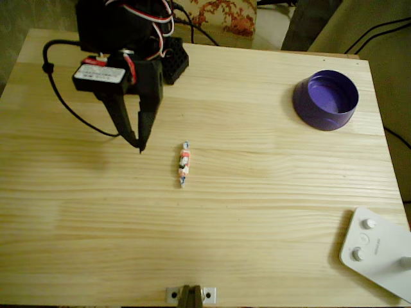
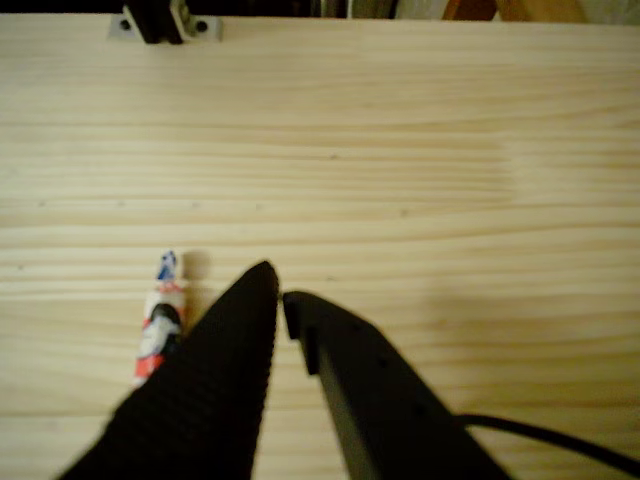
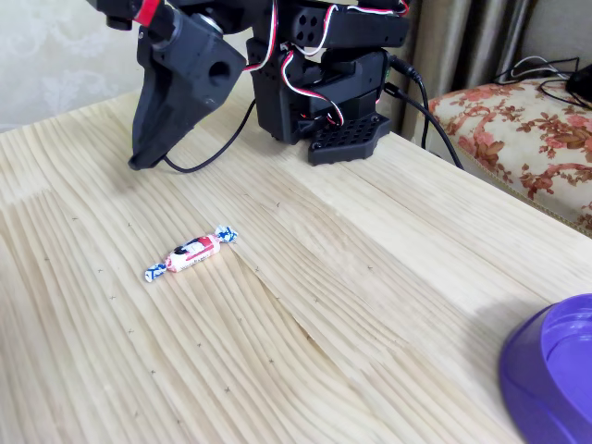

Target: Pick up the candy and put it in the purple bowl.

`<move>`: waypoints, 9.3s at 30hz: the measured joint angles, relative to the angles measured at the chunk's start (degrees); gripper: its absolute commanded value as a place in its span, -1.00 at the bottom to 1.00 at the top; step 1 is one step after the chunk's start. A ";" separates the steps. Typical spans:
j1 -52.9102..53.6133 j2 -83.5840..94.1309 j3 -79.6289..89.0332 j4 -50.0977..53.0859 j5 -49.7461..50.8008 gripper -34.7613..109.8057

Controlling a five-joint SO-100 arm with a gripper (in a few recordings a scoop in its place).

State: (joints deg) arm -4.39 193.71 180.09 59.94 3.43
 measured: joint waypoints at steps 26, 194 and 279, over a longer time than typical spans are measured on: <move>0.00 0.00 0.00 0.00 0.00 -0.52; -12.83 -113.64 -60.38 -0.62 26.72 -0.09; -39.90 -46.76 -68.38 12.92 31.64 -0.47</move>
State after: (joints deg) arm -44.30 146.95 111.71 72.86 35.07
